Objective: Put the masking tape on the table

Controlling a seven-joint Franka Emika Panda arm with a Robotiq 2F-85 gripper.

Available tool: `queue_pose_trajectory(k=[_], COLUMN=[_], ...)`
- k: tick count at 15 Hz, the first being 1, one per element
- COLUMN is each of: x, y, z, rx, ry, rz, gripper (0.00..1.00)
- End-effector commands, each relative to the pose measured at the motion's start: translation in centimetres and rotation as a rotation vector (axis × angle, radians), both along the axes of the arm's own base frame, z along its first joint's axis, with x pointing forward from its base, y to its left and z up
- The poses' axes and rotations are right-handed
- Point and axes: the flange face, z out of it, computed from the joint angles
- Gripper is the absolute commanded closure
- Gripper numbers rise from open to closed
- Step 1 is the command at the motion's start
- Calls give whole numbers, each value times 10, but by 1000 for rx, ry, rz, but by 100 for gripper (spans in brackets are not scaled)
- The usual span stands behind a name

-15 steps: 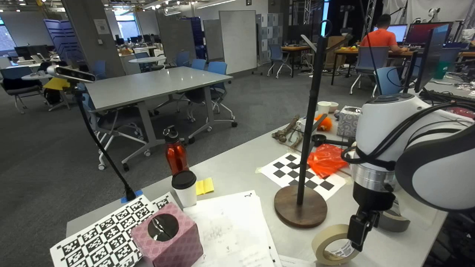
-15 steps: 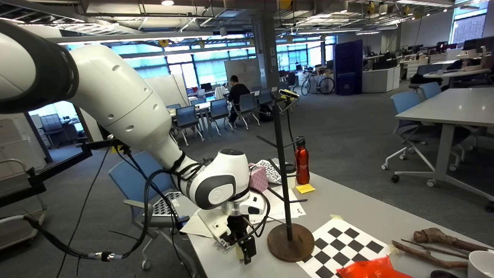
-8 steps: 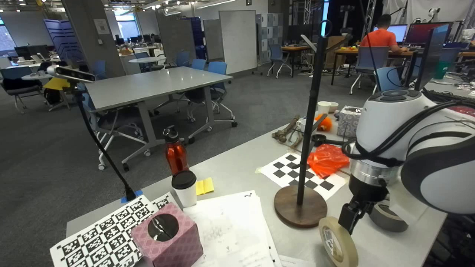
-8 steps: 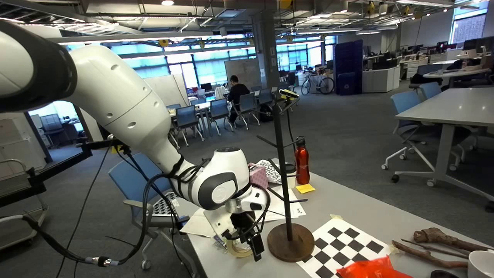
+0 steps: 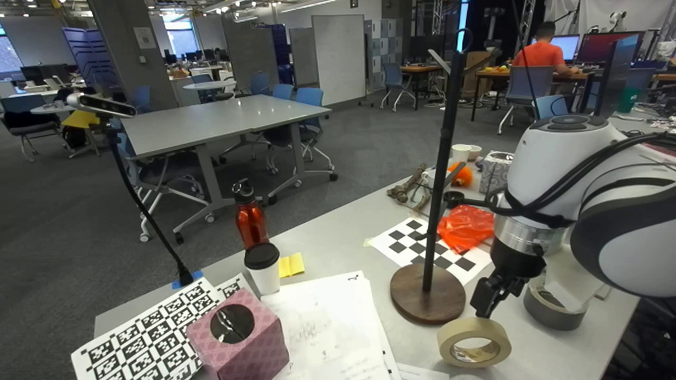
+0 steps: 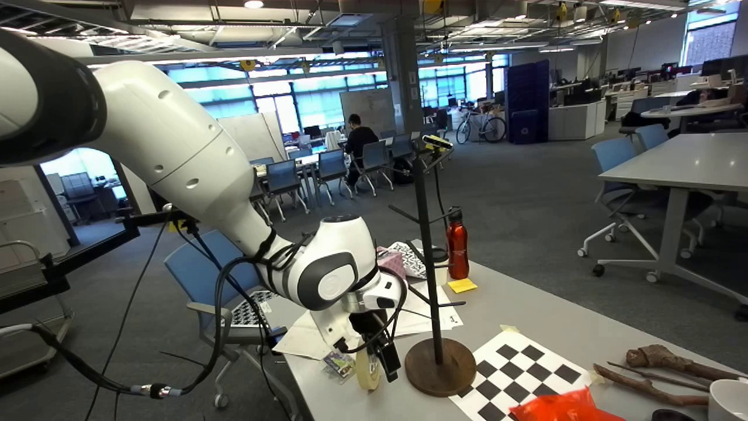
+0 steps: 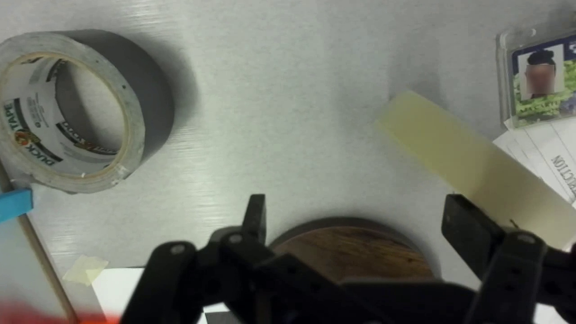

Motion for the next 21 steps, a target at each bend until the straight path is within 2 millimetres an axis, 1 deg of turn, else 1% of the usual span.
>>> queue_pose_trajectory(k=[1,4,6,9,14,18,21], x=[-1,-3,-4,-3,-7,-10,-17], y=[17,31,35,32,24,24,30], z=[23,33,38,44,56,83,109], rx=[66,125,154,186,169,163,166], ry=[-19,-24,-33,-43,-67,-94,-127], rz=[-14,-28,-40,-69,-59,-25,31], gripper=[0,0,0,0,0,0,0])
